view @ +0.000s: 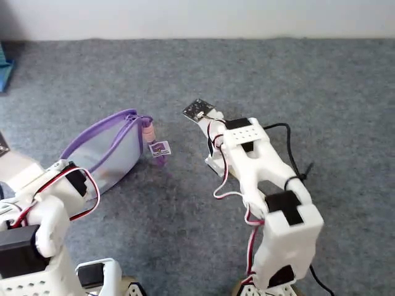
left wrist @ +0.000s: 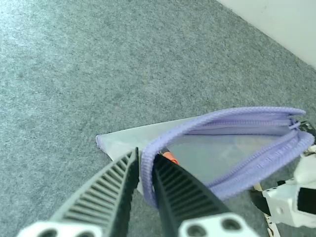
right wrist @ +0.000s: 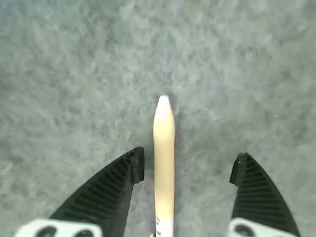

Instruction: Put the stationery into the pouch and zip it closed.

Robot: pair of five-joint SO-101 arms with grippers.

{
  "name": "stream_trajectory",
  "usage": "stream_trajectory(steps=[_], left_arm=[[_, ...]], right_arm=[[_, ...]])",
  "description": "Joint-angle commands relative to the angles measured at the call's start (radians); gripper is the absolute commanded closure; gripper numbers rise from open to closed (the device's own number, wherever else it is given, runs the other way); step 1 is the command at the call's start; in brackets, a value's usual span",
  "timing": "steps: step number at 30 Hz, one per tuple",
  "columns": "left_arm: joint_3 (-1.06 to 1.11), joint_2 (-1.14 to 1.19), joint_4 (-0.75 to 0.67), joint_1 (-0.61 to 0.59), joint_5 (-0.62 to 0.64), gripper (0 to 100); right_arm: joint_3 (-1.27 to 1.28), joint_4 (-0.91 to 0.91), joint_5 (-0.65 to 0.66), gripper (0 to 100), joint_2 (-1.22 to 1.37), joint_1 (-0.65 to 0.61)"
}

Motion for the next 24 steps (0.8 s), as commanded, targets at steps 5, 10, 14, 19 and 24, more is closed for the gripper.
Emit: stream_trajectory(steps=[5,10,14,19,24], left_arm=[[0.012,0.011,-0.011,-0.002,0.009,99],[0.012,0.011,-0.012,-0.002,0.009,99],[0.025,0.017,-0.015,0.002,0.026,99],[0.071,0.011,-0.049,0.003,0.049,99],[0.071,0.011,-0.049,0.003,0.049,99]], right_arm=[[-0.307,0.127,-0.008,99.1,0.199,-0.002],[-0.442,0.303,-0.009,99.5,0.211,0.002],[-0.534,0.449,-0.021,99.1,0.15,0.001],[-0.631,0.633,-0.193,99.1,0.015,-0.041],[-0.707,0.734,-0.324,99.1,-0.157,-0.088]])
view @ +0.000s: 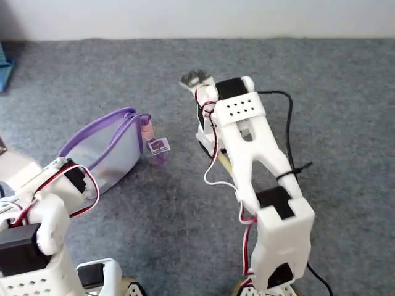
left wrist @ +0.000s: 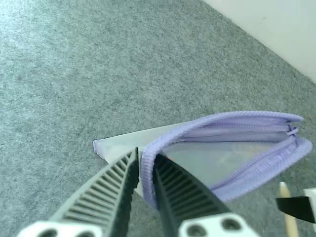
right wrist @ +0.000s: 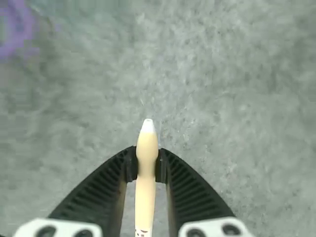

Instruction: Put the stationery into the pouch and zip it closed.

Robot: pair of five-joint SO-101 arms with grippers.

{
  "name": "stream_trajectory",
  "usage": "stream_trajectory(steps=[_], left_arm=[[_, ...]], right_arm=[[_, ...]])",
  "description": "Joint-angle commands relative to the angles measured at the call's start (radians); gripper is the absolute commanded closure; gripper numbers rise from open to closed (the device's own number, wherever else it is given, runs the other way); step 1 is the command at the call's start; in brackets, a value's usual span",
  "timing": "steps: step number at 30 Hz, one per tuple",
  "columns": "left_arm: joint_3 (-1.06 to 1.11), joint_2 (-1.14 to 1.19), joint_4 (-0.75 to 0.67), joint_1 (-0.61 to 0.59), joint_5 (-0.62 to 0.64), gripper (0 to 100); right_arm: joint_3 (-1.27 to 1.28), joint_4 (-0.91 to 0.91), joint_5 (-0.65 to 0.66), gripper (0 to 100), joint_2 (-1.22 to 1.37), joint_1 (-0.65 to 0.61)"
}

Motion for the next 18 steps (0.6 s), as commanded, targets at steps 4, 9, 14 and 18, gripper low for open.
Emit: stream_trajectory(steps=[4,9,14,18], left_arm=[[0.036,0.012,-0.005,0.006,0.023,99],[0.036,0.014,-0.005,0.006,0.023,99],[0.041,0.014,-0.005,0.006,0.023,99],[0.041,0.014,-0.005,0.005,0.023,99]], right_arm=[[-0.15,0.042,-0.195,99.1,-0.308,-0.094],[-0.219,0.004,-0.318,99.1,-0.463,-0.243],[-0.224,-0.226,-0.345,99.1,-0.562,-0.371],[-0.222,-0.476,-0.344,99.1,-0.585,-0.469]])
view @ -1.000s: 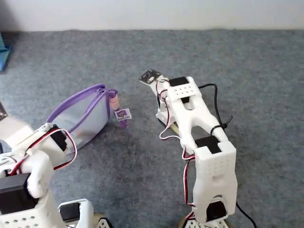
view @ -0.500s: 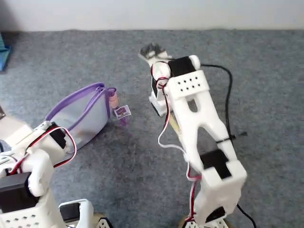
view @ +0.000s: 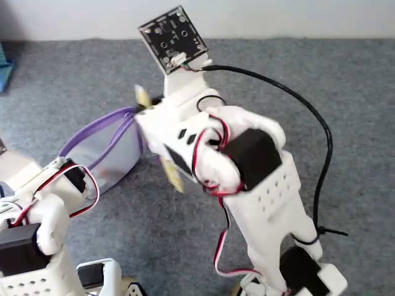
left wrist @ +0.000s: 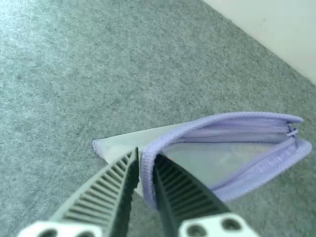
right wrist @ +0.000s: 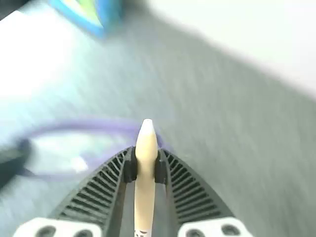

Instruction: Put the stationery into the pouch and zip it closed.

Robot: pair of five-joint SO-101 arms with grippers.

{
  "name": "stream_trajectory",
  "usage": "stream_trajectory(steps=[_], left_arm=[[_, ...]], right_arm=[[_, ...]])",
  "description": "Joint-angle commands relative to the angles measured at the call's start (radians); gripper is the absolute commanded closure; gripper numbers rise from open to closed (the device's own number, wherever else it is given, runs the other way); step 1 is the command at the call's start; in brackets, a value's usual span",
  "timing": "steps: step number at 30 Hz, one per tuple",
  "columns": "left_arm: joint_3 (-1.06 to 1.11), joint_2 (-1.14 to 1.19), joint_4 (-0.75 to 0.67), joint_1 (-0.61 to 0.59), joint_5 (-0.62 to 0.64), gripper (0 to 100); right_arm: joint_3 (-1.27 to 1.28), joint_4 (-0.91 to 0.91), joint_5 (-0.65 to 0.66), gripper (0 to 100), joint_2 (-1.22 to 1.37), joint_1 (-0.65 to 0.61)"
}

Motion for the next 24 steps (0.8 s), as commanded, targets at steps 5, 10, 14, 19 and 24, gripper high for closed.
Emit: stream_trajectory(steps=[5,10,14,19,24], left_arm=[[0.041,0.014,-0.005,0.006,0.014,99],[0.041,0.014,-0.005,0.006,0.014,99],[0.041,0.014,-0.005,0.003,0.014,99],[0.041,0.014,-0.005,0.005,0.014,99],[0.041,0.014,-0.005,0.003,0.014,99]], right_arm=[[-0.046,-0.438,-0.005,99.1,-0.042,-0.147],[-0.029,-0.545,0.009,99.1,-0.004,-0.157],[-0.029,-0.545,0.064,99.1,0.059,-0.119],[-0.029,-0.526,0.066,99.1,0.153,-0.033],[-0.029,-0.521,0.068,98.7,0.216,0.013]])
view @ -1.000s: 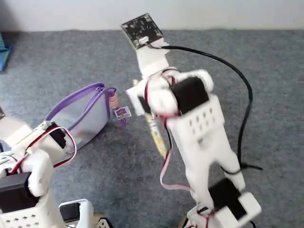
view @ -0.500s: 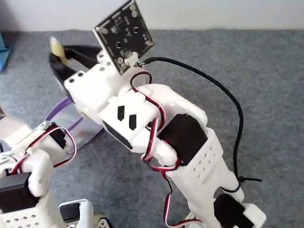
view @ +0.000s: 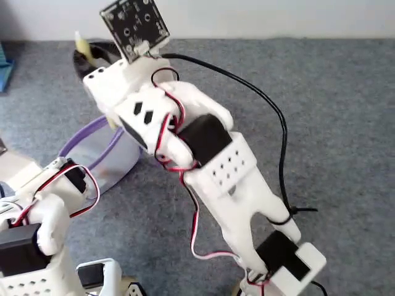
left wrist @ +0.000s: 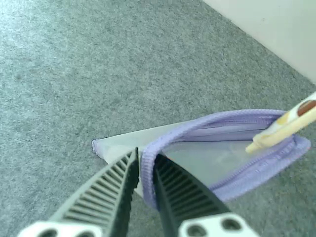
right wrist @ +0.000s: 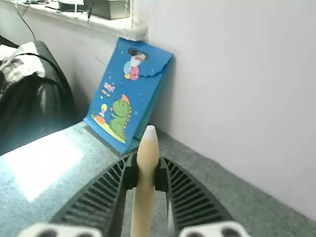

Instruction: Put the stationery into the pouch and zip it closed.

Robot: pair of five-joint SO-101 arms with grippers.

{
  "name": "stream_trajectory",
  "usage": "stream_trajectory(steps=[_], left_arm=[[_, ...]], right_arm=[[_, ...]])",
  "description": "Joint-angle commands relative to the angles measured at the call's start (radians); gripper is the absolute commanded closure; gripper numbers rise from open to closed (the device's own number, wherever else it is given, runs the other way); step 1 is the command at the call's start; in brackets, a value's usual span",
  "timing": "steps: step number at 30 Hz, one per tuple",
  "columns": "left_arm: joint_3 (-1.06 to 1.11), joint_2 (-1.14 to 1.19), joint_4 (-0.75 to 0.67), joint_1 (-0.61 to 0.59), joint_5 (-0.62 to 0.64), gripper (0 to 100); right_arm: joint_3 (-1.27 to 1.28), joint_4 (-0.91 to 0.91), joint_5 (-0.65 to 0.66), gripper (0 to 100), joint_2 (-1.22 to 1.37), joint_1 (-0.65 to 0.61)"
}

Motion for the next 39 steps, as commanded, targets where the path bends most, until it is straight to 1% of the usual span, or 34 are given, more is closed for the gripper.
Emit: stream_trajectory(steps=[1,3,5,7,9,11,15,17,20,24,29,33,37,39], left_arm=[[0.036,0.014,-0.005,0.002,0.014,99],[0.036,0.014,-0.005,0.002,0.014,99],[0.036,0.014,-0.005,0.002,0.014,99],[0.036,0.014,-0.005,0.002,0.014,99],[0.036,0.014,-0.005,0.003,0.014,99],[0.036,0.014,-0.005,0.005,0.014,99],[0.036,0.014,-0.005,0.005,0.014,99],[0.036,0.014,-0.005,0.005,0.014,99],[0.036,0.014,-0.005,0.005,0.014,99],[0.036,0.014,-0.005,0.005,0.014,99],[0.036,0.014,-0.005,0.005,0.014,99],[0.036,0.014,-0.005,0.005,0.014,99],[0.036,0.014,-0.005,0.002,0.014,99],[0.036,0.014,-0.005,-0.002,0.014,99]], right_arm=[[-0.029,0.021,0.014,98.4,0.007,0.03],[-0.029,0.082,0.014,94.7,0.005,0.027],[-0.029,0.14,0.014,87.1,-0.008,0.012],[-0.031,0.173,0.012,79.4,-0.036,0.008],[-0.031,0.185,0.012,75.3,-0.071,0.008],[-0.031,0.193,0.012,76.4,-0.111,0.007],[-0.031,0.237,0.018,82.9,-0.174,0.013],[-0.031,0.295,0.04,86.1,-0.193,0.031],[-0.031,0.403,0.041,88.3,-0.194,0.091],[-0.029,0.573,0.043,88.3,-0.143,0.157],[-0.029,0.727,0.048,88.2,-0.031,0.159],[-0.029,0.754,0.051,88.2,0.062,0.139],[-0.029,0.75,0.12,88.0,0.131,0.117],[-0.031,0.748,0.14,85.3,0.148,0.107]])
